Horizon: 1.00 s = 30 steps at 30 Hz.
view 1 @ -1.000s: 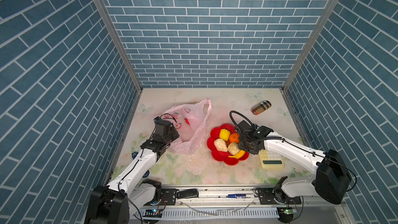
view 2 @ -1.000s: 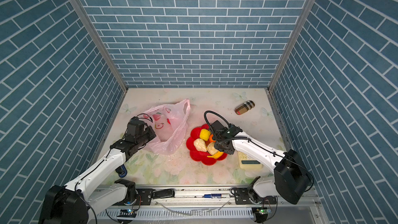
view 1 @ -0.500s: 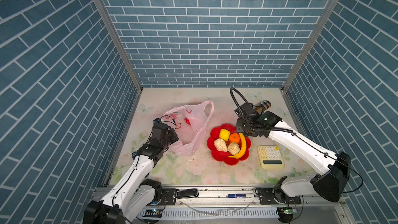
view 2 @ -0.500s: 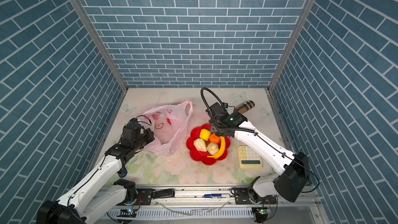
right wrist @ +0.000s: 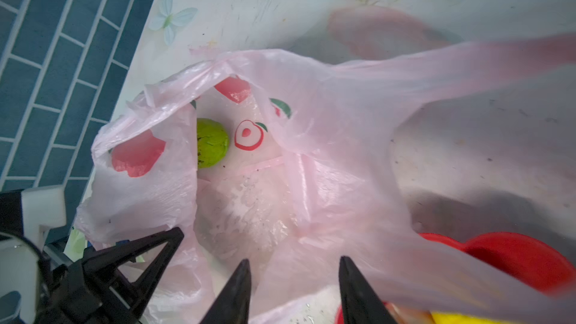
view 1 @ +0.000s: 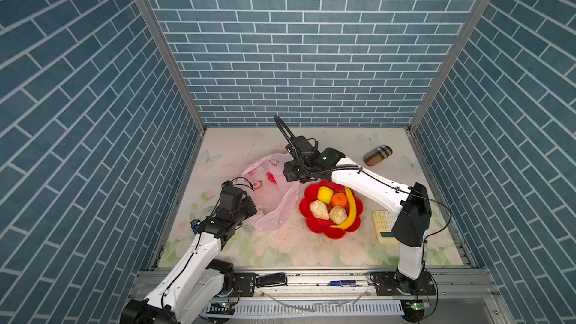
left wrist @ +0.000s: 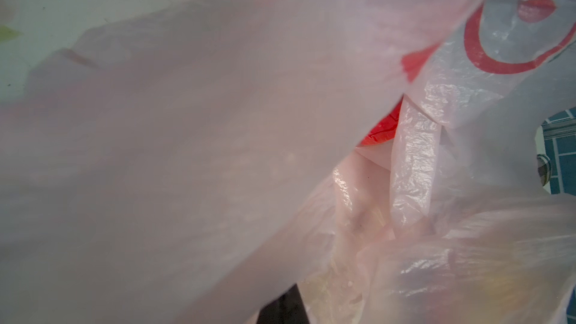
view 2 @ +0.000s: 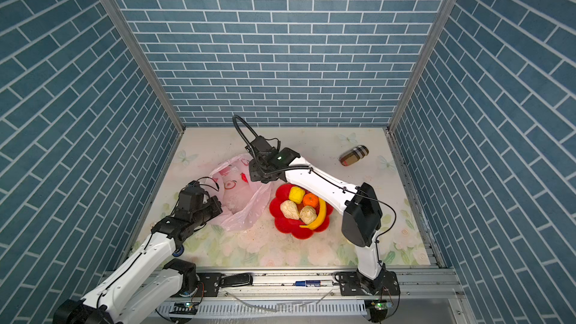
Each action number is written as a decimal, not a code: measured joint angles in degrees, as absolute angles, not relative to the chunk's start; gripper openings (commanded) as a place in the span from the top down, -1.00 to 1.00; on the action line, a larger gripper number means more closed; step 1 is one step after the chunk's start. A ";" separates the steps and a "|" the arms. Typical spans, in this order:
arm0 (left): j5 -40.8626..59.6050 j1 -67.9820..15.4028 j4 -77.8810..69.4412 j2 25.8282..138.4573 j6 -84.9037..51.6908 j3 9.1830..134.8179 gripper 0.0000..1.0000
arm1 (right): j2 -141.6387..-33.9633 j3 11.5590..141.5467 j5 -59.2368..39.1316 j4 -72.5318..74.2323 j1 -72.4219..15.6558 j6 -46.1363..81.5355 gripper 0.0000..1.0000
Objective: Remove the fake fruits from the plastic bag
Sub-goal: 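Move the right gripper back over the bag and lower it inside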
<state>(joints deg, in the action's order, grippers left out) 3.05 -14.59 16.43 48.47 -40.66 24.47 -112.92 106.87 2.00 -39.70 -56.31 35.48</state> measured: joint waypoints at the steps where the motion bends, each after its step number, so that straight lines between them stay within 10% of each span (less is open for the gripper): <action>1: 3.07 -14.59 16.43 48.47 -40.66 24.25 0.93 | -115.13 108.66 0.95 -39.59 -56.69 35.48 0.07; 30: 2.85 -14.59 15.66 46.76 -43.55 21.45 0.94 | -139.35 125.69 -2.85 -40.73 -59.79 35.75 -0.02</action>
